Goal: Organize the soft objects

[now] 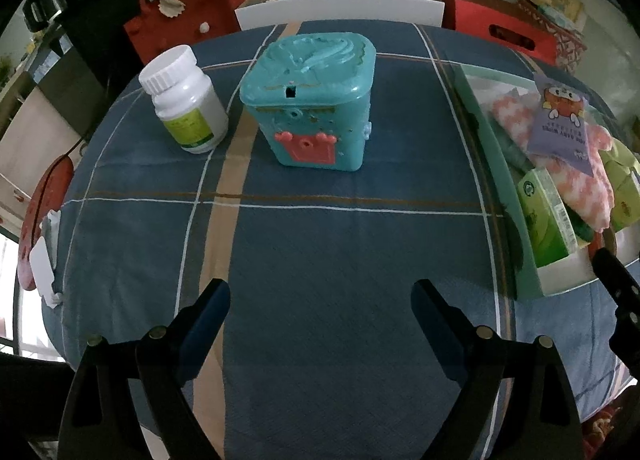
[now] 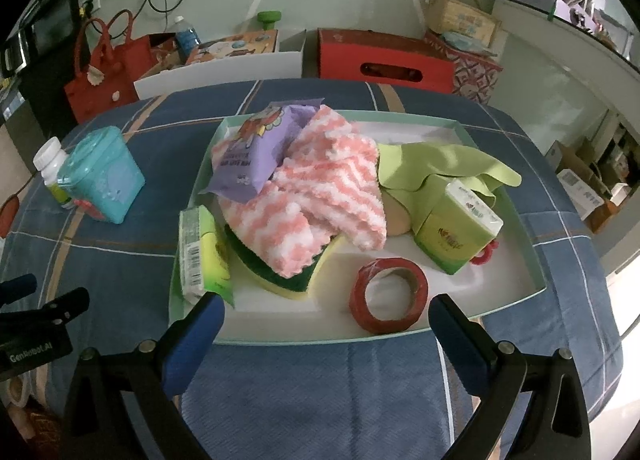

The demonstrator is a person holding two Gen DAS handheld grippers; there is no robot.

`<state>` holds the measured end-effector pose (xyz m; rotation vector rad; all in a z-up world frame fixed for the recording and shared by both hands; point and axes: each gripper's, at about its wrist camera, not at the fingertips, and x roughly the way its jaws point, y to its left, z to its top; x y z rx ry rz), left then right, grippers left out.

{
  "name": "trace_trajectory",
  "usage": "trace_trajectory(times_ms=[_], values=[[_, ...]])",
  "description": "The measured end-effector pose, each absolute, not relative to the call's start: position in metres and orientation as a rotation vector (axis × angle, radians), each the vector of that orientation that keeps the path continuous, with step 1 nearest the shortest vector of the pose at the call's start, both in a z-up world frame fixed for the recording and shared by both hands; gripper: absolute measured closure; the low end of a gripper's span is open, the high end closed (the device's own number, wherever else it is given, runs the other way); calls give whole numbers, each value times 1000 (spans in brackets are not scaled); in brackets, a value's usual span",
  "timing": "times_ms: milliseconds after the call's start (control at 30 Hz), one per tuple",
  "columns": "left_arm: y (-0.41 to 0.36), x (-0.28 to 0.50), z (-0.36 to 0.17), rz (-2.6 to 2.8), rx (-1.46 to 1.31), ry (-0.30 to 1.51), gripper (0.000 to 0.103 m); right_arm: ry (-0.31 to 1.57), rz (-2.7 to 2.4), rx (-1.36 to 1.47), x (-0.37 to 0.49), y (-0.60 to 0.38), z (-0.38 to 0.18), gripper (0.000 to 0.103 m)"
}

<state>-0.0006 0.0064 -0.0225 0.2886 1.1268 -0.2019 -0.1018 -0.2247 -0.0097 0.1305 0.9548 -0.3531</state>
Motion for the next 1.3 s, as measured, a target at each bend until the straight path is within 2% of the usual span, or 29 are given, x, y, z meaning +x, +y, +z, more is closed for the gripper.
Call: trace_trajectory(times_ms=[1300], values=[[8,0,-28,-207,268,1158,11,984,-357,117,-100,-225,-16,0]])
